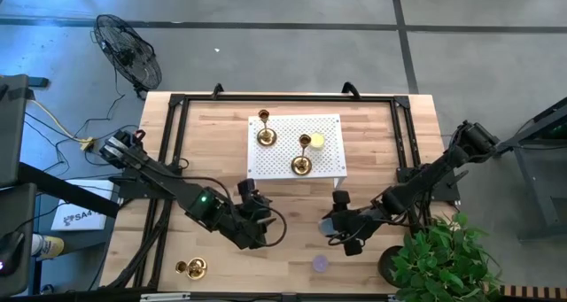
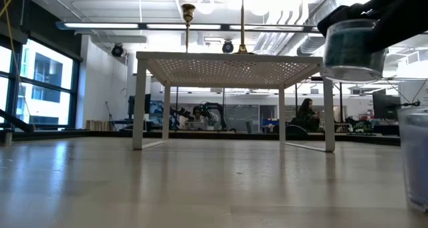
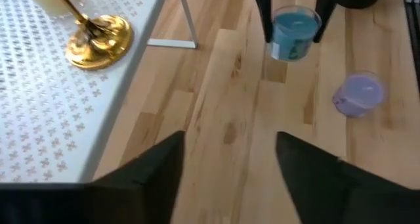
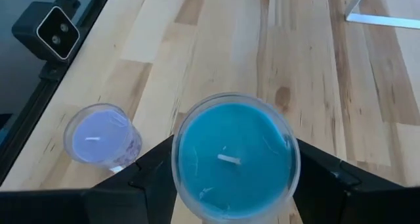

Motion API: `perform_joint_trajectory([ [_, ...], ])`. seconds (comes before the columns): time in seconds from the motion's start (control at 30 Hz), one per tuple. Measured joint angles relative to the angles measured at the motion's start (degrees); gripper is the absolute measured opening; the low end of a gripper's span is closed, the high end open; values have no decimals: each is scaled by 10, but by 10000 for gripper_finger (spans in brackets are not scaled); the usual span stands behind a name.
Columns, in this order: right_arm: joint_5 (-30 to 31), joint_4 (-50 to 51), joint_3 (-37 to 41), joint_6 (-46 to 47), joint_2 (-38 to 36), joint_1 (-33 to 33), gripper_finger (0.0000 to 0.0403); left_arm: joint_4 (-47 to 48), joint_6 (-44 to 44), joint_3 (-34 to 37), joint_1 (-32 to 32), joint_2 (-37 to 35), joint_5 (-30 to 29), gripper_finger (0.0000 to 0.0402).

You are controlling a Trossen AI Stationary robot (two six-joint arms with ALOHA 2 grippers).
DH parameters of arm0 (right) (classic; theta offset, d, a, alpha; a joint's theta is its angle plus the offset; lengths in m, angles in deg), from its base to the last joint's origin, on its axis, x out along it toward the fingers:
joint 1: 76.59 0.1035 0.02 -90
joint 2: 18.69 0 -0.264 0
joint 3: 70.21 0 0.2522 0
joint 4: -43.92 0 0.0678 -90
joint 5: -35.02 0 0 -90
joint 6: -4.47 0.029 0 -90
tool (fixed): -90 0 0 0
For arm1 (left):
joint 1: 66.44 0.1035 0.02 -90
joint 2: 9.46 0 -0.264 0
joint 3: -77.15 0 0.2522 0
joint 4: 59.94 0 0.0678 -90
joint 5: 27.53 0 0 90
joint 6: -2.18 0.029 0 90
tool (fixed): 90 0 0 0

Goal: Pick & Place candle stick holders
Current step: Put the blue scented candle on the shelf

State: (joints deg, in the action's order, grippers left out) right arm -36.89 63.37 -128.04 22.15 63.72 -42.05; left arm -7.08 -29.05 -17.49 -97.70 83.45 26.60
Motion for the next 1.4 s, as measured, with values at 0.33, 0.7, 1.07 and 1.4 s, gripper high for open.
perform_joint_trajectory([
  [0.33, 9, -87, -1, -72, 0, 0, 227, -4, -6, 0, 1, 0, 19, 319],
  [0.7, 37, -206, -1, -186, 0, -16, 228, -115, 11, -1, 1, 12, 19, 319],
  [1.07, 45, -236, -1, -208, 0, -23, 229, -177, 34, 0, 17, 71, 54, 319],
  [1.4, 55, -236, -1, -212, 0, -23, 229, -266, 81, 0, 16, 75, 77, 319],
])
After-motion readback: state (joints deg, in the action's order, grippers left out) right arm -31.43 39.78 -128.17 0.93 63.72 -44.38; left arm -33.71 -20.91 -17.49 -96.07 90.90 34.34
